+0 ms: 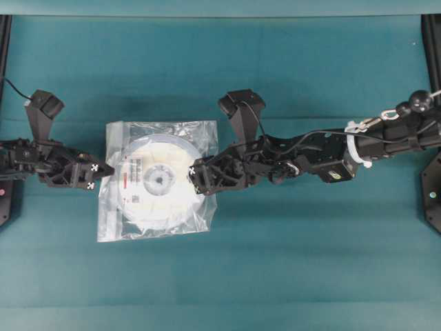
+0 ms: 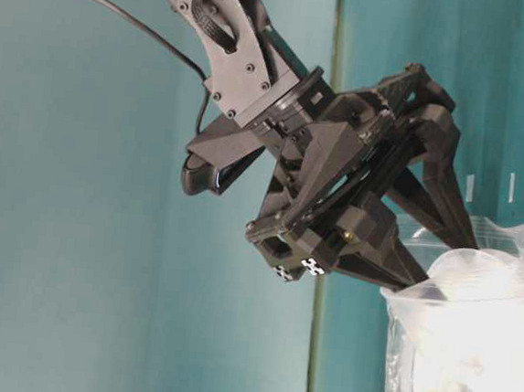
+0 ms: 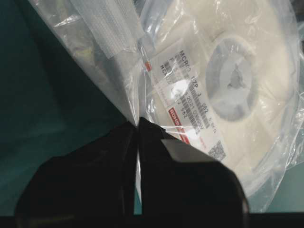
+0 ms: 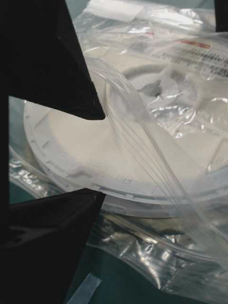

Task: Take out the reel from the clear zip bag.
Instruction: 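Hold the bag with the left gripper and pull the reel rightward out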

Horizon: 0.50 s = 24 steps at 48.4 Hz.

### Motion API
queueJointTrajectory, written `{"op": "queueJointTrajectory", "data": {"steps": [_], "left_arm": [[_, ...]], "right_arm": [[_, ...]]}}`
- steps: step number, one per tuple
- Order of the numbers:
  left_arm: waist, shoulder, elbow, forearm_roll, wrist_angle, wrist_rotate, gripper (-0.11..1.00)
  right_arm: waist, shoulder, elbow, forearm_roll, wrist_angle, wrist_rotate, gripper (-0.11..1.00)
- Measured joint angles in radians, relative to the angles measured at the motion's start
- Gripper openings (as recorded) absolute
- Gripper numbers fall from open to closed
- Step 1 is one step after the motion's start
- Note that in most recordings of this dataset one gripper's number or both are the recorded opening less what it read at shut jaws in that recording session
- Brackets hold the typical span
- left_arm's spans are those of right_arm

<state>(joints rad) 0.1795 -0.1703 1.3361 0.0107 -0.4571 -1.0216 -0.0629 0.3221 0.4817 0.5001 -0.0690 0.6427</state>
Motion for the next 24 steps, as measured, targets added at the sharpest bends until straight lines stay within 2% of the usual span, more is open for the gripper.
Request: {"op": "queueJointTrajectory", "data": {"steps": [15, 20, 24], "left_arm": [[0.0, 0.0, -0.002, 0.0, 0.002, 0.0, -0.01], [0.0, -0.002, -0.002, 0.0, 0.0, -0.002, -0.01], [0.0, -0.002, -0.002, 0.0, 0.0, 0.0, -0.01]], "right_arm": [[0.003, 0.008, -0.031, 0.002, -0.003, 0.0, 0.66], [0.002, 0.008, -0.025, 0.0, -0.002, 0.0, 0.61], [0.002, 0.006, -0.014, 0.002, -0.002, 0.0, 0.52]]}}
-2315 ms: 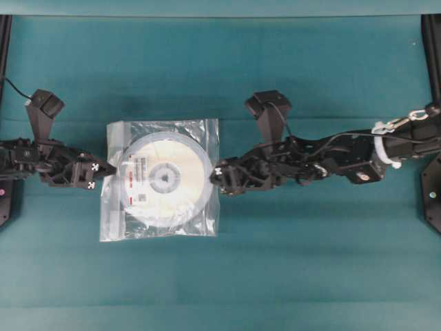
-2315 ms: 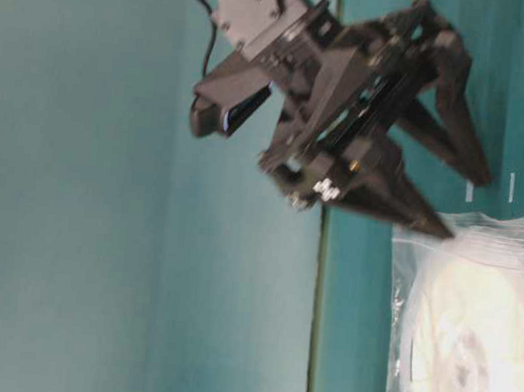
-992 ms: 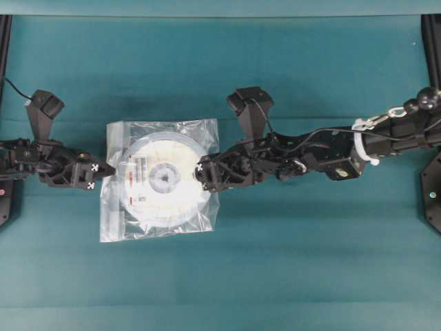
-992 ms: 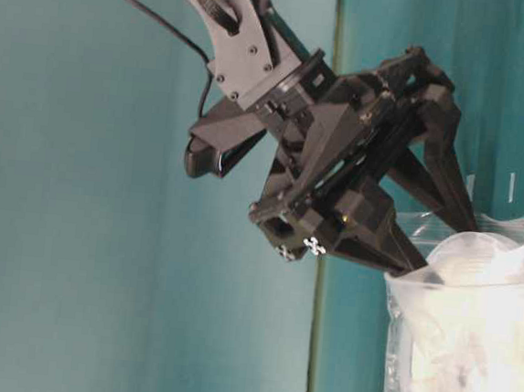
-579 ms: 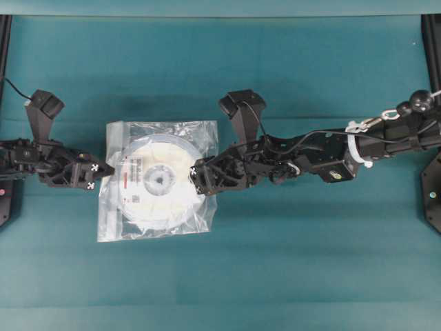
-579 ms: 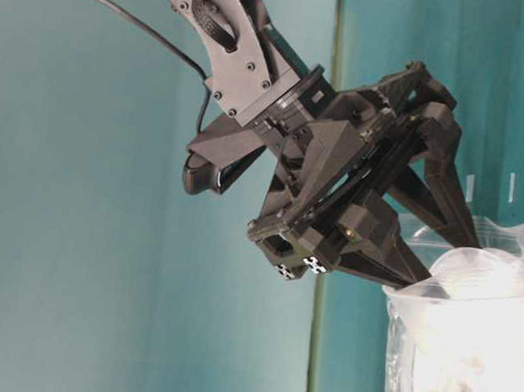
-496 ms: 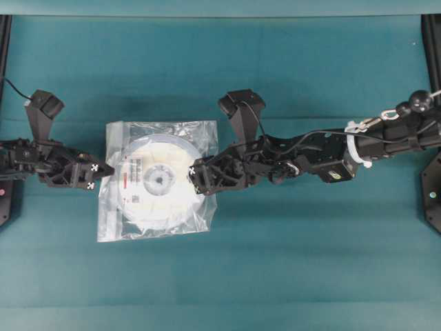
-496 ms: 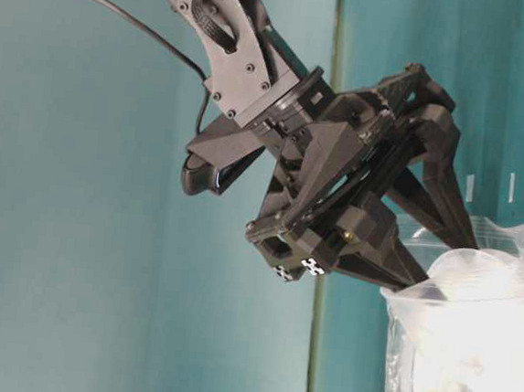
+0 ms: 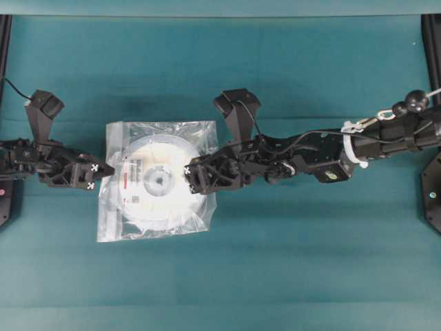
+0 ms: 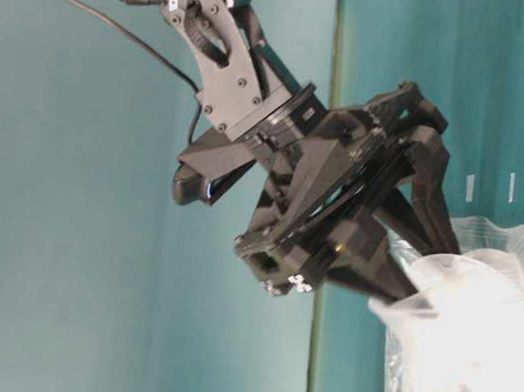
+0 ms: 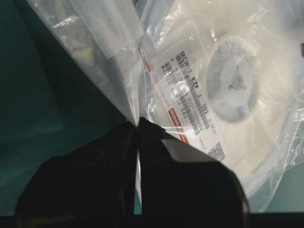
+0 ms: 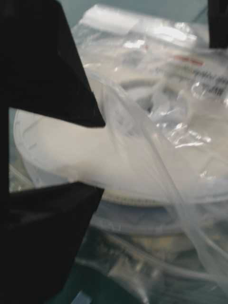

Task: Take out the reel from the clear zip bag.
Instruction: 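Hold the bag with the left gripper and pull the reel rightward out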

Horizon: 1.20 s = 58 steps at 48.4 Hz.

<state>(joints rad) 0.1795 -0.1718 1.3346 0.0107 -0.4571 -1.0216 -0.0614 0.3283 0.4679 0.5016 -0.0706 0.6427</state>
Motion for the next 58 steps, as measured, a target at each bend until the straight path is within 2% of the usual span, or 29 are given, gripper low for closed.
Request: {"op": "queueJointTrajectory", "data": {"steps": [10, 14, 37, 58], "left_arm": [[0.0, 0.0, 0.0, 0.0, 0.0, -0.002, -0.01], [-0.002, 0.0, 0.0, 0.0, 0.002, 0.0, -0.01], [0.0, 0.0, 0.0, 0.0, 0.0, 0.0, -0.01], [-0.002, 0.0, 0.0, 0.0, 0.0, 0.0, -0.01]], "right_arm": [[-0.002, -0.009, 0.035, -0.002, 0.002, 0.0, 0.14], [-0.006, -0.014, 0.048, -0.002, 0.0, 0.0, 0.03], [-0.014, -0.058, 0.118, -0.002, -0.015, 0.002, 0.03], [-0.015, -0.149, 0.256, 0.0, -0.041, 0.003, 0.03]]}}
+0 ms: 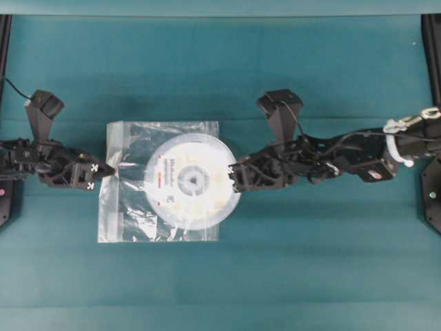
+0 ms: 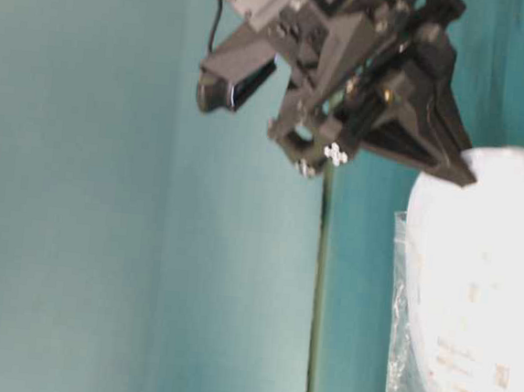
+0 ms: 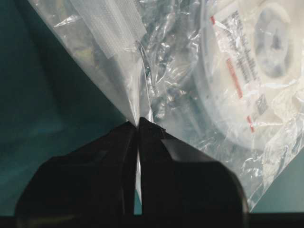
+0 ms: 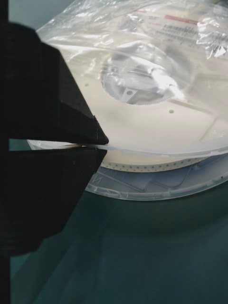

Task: Take out the reel from the clear zip bag.
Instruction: 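Hold the bag with the left gripper and pull the reel rightward out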

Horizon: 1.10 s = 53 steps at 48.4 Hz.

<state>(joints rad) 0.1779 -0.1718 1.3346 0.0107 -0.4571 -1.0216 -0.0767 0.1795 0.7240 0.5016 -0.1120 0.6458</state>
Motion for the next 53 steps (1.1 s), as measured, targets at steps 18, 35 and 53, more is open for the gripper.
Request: {"op": "queueJointTrajectory", "data": {"steps": [18, 35, 53], "left_arm": [[0.0, 0.0, 0.0, 0.0, 0.0, 0.0, -0.01], [0.002, 0.0, 0.0, 0.0, 0.002, 0.0, -0.01], [0.0, 0.0, -0.002, 0.0, 0.002, 0.0, -0.01]], "right_arm": [[0.0, -0.067, 0.095, 0.0, -0.015, 0.006, 0.03], [-0.002, -0.118, 0.163, 0.002, -0.015, 0.006, 0.03], [-0.002, -0.192, 0.255, 0.003, -0.017, 0.006, 0.03]]}}
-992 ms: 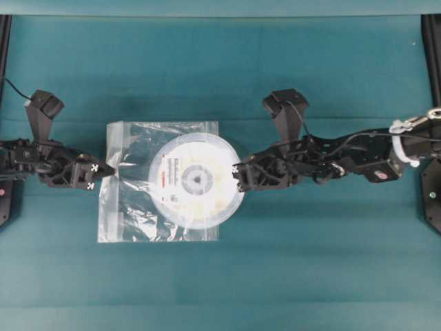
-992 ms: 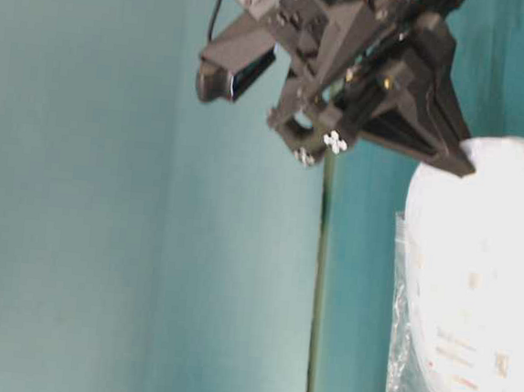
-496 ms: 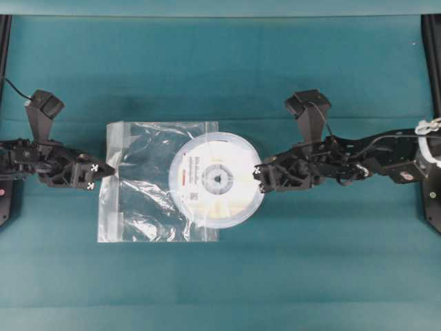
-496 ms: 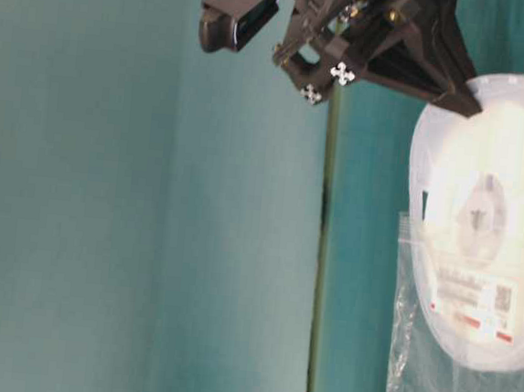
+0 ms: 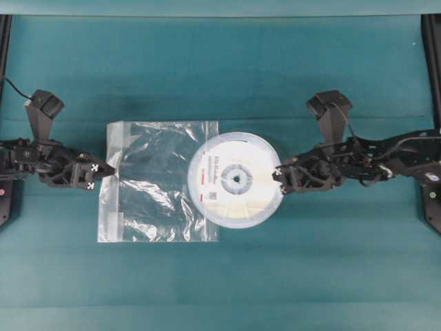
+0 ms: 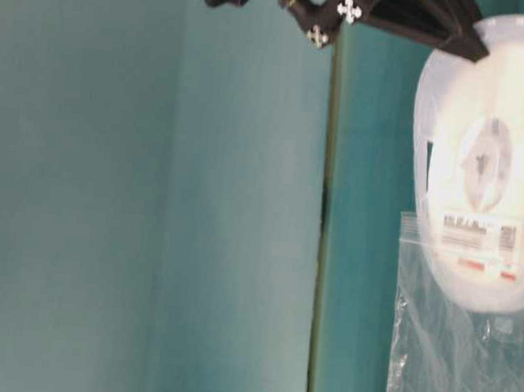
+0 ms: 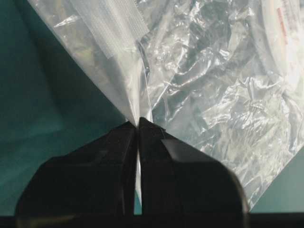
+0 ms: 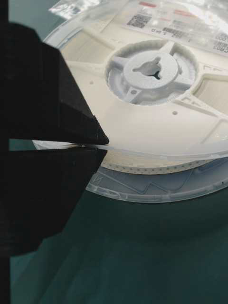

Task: Take out the reel from the clear zip bag.
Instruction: 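Hold the bag with the left gripper and pull the reel rightward out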

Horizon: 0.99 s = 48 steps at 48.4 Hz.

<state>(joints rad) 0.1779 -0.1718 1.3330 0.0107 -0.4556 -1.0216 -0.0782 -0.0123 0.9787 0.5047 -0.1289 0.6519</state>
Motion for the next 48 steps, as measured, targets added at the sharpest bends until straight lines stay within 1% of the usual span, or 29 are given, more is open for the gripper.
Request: {"op": "queueJointTrajectory", "data": {"steps": [33, 48], "left_arm": [[0.0, 0.0, 0.0, 0.0, 0.018, 0.0, -0.01], [0.0, 0.0, 0.0, 0.0, 0.018, 0.0, -0.01]], "right_arm": [[-0.031, -0.124, 0.133, 0.005, 0.003, 0.008, 0.03], [-0.032, -0.144, 0.152, 0.005, 0.009, 0.017, 0.03]]}}
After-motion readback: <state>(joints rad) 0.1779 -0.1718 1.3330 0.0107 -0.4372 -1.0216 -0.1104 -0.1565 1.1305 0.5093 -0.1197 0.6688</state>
